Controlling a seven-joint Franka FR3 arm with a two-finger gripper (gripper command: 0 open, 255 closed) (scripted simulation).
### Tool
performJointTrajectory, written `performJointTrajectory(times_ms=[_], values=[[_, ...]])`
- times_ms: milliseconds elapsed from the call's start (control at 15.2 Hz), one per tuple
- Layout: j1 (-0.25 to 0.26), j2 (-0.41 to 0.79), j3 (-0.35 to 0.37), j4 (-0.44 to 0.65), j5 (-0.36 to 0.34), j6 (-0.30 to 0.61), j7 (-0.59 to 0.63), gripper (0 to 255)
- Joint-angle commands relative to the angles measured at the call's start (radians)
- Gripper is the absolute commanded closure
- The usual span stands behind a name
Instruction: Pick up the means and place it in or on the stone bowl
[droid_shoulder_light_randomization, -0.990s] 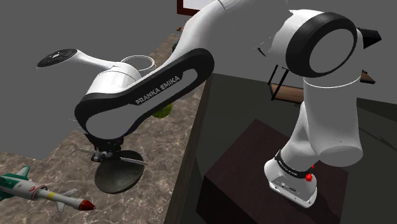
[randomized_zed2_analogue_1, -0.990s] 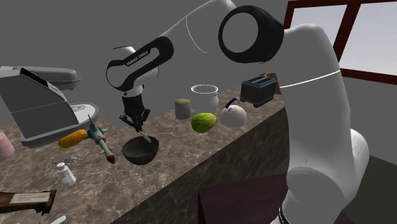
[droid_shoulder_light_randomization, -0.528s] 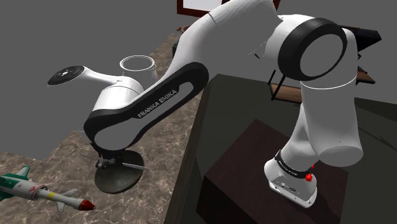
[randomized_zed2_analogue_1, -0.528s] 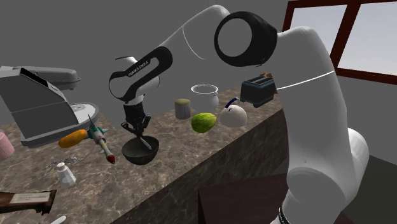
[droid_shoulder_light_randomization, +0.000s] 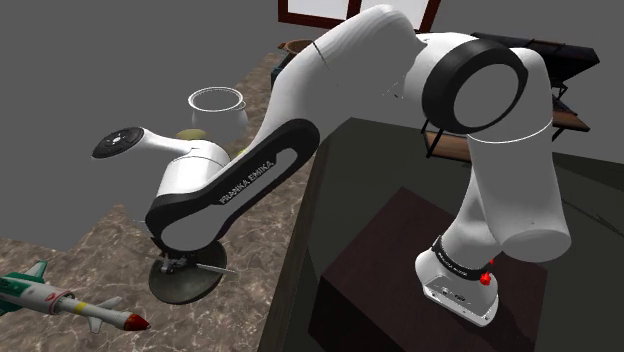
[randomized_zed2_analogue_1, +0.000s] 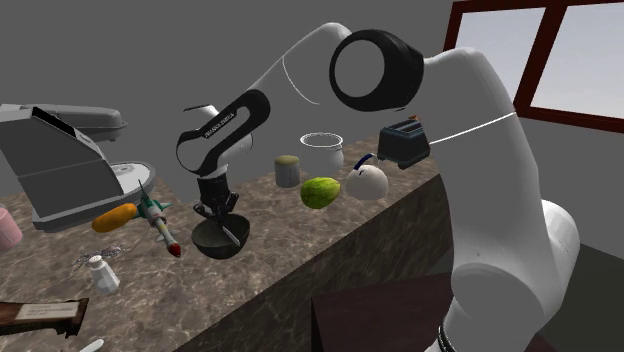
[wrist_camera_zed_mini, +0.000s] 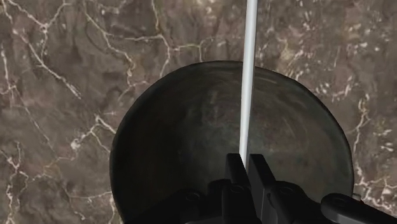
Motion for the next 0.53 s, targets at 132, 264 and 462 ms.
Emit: performJointTrajectory(times_ms=[132,264,462], values=[[0.000,0.003,-0.001,-0.001,-0.001,0.004,0.000,255],[0.000,0.003,-0.001,-0.001,-0.001,0.004,0.000,255],[0.000,0.003,-0.001,-0.001,-0.001,0.004,0.000,0]])
